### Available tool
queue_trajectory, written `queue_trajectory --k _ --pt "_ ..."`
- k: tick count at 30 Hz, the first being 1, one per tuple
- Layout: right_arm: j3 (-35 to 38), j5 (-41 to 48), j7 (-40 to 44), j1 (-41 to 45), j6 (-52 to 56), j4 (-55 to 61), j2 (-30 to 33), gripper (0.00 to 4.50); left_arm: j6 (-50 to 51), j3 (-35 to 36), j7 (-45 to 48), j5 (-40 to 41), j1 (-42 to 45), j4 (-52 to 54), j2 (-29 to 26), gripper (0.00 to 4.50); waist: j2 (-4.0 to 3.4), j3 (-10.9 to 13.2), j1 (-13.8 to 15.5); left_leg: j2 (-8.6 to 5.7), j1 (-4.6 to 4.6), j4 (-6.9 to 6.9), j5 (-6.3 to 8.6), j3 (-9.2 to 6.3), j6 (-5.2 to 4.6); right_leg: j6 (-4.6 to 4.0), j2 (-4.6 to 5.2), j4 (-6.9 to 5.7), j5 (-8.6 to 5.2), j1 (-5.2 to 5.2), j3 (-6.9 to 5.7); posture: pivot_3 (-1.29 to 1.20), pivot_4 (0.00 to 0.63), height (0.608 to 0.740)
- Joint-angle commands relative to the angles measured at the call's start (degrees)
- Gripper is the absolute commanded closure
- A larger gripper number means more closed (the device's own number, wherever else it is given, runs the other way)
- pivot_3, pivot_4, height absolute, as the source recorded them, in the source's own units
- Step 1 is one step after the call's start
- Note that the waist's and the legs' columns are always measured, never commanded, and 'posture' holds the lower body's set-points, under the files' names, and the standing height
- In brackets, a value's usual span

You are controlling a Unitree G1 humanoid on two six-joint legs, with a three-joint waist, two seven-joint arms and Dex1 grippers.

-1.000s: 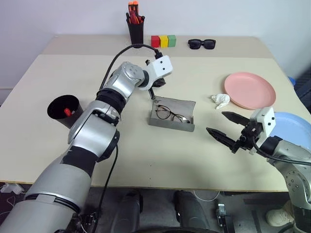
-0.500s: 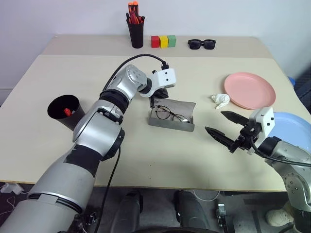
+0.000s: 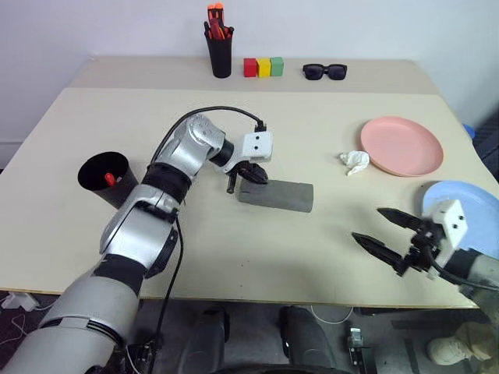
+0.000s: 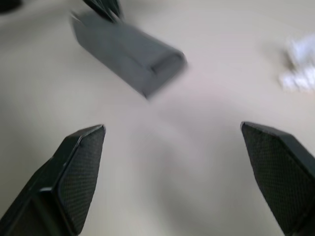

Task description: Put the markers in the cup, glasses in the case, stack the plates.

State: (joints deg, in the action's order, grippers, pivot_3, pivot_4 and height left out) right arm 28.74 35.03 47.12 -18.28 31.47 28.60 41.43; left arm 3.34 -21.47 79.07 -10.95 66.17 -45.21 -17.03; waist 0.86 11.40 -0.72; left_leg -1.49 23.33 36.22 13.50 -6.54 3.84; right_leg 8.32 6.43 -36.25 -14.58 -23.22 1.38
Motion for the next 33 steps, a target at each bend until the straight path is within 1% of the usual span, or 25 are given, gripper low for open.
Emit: queue_trajectory --k 1,6,9,10,11,12,15,18,20,21,22,25,27,28,33 --pt "5.41 0.59 2.0 -3.4 -2.44 0.23 0.09 0.0 4.31 -2.1 1.54 -0.22 -3.98 8.09 -0.64 4.11 -0.07 -0.06 -0.01 0.0 -0.01 0.02 0.0 0.01 0.0 0.0 0.0 0.0 0.0 0.02 0.01 0.0 0.15 0.74" --pt "8.86 0.23 2.08 -7.07 -4.5 -0.51 -1.2 0.0 4.64 -2.39 -0.78 -0.7 -6.67 12.08 -1.62 4.11 -0.07 -0.08 0.04 0.01 -0.32 0.0 0.0 0.01 0.0 -0.01 0.0 0.02 -0.01 0.35 0.0 0.0 0.15 0.74" --pt "9.9 0.03 0.44 -7.28 -5.71 -0.35 -2.63 0.0 1.96 1.23 -5.34 1.74 -5.26 12.95 -0.86 4.11 -0.05 -0.07 0.06 0.01 -0.64 -0.03 0.02 0.01 -0.02 -0.02 0.0 0.11 -0.02 0.69 0.0 0.0 0.15 0.74" --pt "10.06 -0.65 -0.87 -7.17 -6.37 -0.21 -3.45 0.0 2.08 5.27 -5.78 7.05 -5.27 15.32 0.84 4.11 -0.05 -0.06 0.07 0.02 -0.65 -0.03 0.02 0.01 -0.02 -0.02 0.01 0.12 -0.03 0.69 0.0 0.0 0.15 0.74" --pt "10.18 -1.34 -2.08 -7.05 -6.97 -0.23 -4.14 0.0 -0.21 8.46 -6.05 11.63 -6.07 18.45 2.23 4.11 -0.04 -0.06 0.08 0.02 -0.64 -0.02 0.02 0.01 -0.02 -0.02 0.01 0.12 -0.03 0.69 0.0 0.0 0.15 0.74" --pt "10.27 -2.21 -3.72 -6.77 -7.54 -0.33 -4.98 0.0 2.02 9.9 -4.84 15.02 -6.99 22.75 2.72 4.11 -0.03 -0.05 0.08 0.02 -0.61 -0.03 0.02 0.01 -0.02 -0.02 0.02 0.13 -0.03 0.67 0.0 0.0 0.15 0.74" --pt "10.23 -4.77 -7.56 -6.11 -8.45 -1.19 -6.31 0.0 10.77 10.55 -3.6 21.04 -8.74 32.25 3.67 4.11 -0.06 -0.06 0.06 0.01 -0.44 -0.04 0.02 0.0 -0.02 -0.01 0.05 0.14 -0.03 0.52 0.0 0.0 0.15 0.74" --pt "9.62 -8.98 -10.32 -5.91 -9.69 -4.04 -6.18 0.0 17.78 13.42 -2.75 30.71 -9.97 38.17 5.17 4.11 -0.16 -0.12 0.01 0.0 -0.54 -0.05 0.02 0.02 -0.02 -0.01 0.05 0.12 -0.03 0.58 0.01 0.0 0.15 0.74" --pt "9.29 -11.47 -12.09 -5.07 -10.91 -7.31 -6.1 0.0 23.63 13.11 -2.96 33.39 -10.08 39.46 4.61 3.58 -0.16 -0.12 0.0 0.0 -0.64 -0.04 0.02 0.02 -0.02 -0.02 0.04 0.09 -0.03 0.66 0.01 0.0 0.15 0.74" --pt "9.06 -12.45 -12.91 -4.43 -11.44 -9.22 -6.2 0.0 24.06 11.91 -2.0 33.42 -10.99 40.53 3.47 3.27 -0.16 -0.12 -0.13 0.0 -0.72 -0.04 0.02 0.03 -0.02 -0.03 0.04 0.09 -0.03 0.74 0.01 0.0 0.15 0.74" --pt "8.75 -13.27 -13.43 -3.94 -11.98 -10.9 -6.27 0.0 24.12 10.84 -1.43 33.29 -11.82 41.42 2.49 2.83 -0.2 -0.14 -0.28 0.0 -0.84 -0.04 0.02 0.05 -0.02 -0.04 0.04 0.1 -0.04 0.84 0.02 0.0 0.15 0.74" --pt "6.78 -15.83 -13.77 -3.05 -14.35 -15.32 -6.44 0.0 25.33 9.22 -1.07 33.55 -13.56 42.8 0.74 1.23 -0.31 -0.21 -0.24 0.01 -0.92 -0.08 0.02 0.1 -0.03 -0.18 0.03 0.11 -0.11 0.89 0.05 0.0 0.15 0.74" --pt "6.24 -16.27 -13.83 -2.52 -15.2 -16.71 -6.59 0.0 25.5 8.66 -1.13 33.77 -13.91 43.04 0.17 0.24 -0.3 -0.2 -0.13 0.02 -0.9 -0.08 0.02 0.09 -0.03 -0.17 0.03 0.11 -0.11 0.87 0.05 0.0 0.15 0.74" --pt "5.47 -16.46 -13.9 -1.93 -15.56 -17.81 -6.91 0.0 25.38 7.93 -0.99 33.27 -14.55 43.13 -0.58 0.01 -0.3 -0.2 -0.1 0.01 -0.88 -0.07 0.02 0.09 -0.03 -0.16 0.03 0.11 -0.1 0.86 0.05 0.0 0.15 0.74" --pt "2.67 -17.46 -14.33 0.3 -17.36 -21.53 -7.55 0.0 22.86 5.04 -0.31 31.12 -16.54 43.13 -3.34 0.01 -0.33 -0.22 -0.14 0.01 -0.91 -0.08 0.02 0.09 -0.03 -0.1 0.03 0.13 -0.07 0.89 0.05 0.0 0.15 0.74"
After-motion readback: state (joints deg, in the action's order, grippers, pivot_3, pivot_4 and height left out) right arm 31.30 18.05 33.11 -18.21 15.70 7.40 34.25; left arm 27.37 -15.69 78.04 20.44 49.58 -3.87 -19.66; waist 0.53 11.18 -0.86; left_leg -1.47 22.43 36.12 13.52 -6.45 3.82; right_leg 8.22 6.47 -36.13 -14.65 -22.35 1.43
